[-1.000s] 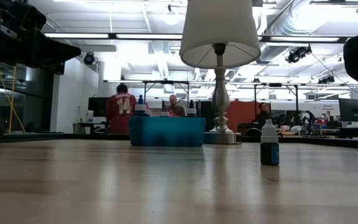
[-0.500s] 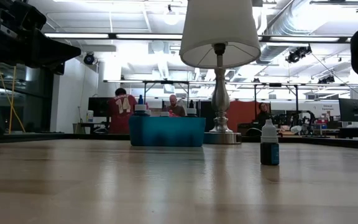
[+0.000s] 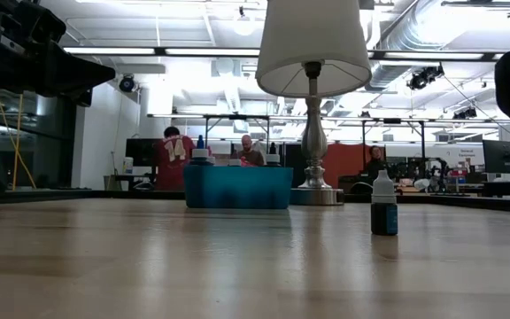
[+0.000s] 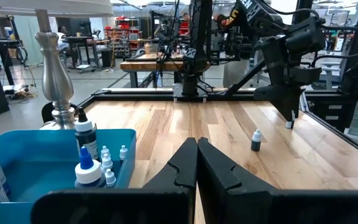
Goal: Pick & Place food coloring
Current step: Put the small black food coloring bottle into the blue bin
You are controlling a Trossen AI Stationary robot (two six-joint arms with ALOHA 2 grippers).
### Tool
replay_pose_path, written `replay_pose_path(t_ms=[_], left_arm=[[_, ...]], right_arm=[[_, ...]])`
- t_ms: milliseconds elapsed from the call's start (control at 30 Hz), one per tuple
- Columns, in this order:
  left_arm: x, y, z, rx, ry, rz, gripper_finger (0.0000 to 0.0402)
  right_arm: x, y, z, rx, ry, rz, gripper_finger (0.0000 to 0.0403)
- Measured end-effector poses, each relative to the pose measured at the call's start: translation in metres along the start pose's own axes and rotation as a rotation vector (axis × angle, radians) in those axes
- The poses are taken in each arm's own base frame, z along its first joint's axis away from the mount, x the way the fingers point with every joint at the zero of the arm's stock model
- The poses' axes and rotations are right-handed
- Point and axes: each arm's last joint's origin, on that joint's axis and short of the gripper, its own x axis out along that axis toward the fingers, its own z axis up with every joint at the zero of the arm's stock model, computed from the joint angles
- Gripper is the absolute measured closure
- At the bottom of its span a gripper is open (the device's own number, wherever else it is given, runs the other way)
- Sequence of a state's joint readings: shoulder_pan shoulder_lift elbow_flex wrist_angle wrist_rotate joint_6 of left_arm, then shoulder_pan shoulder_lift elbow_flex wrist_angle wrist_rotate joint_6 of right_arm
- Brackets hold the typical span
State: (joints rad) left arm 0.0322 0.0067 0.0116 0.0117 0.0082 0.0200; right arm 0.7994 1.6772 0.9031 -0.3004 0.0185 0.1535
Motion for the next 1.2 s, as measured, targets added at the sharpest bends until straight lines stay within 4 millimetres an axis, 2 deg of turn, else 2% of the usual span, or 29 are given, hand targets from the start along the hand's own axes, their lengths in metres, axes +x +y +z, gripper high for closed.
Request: replay_pose_path(t_ms=[233,633,933,1200], left_arm=[[0.0,0.0,0.0,0.0,0.0,0.0,0.0401],[0.0,0.0,0.0,0.0,0.0,0.0,0.0401],[0.0,0.0,0.0,0.0,0.0,0.0,0.0401],[0.0,0.0,0.0,0.0,0.0,0.0,0.0401]], right_arm=[[-0.002,0.002,0.003,-0.001,-0.006,0.0,0.0291],[-0.002,0.002,0.003,-0.003,0.002,0.004,0.0349],[-0.004,0.001,0.004,0.019,0.008,-0.034,0.0347],[-0.017,-0.012,0.025,0.059,0.002,-0.056,0.0349]])
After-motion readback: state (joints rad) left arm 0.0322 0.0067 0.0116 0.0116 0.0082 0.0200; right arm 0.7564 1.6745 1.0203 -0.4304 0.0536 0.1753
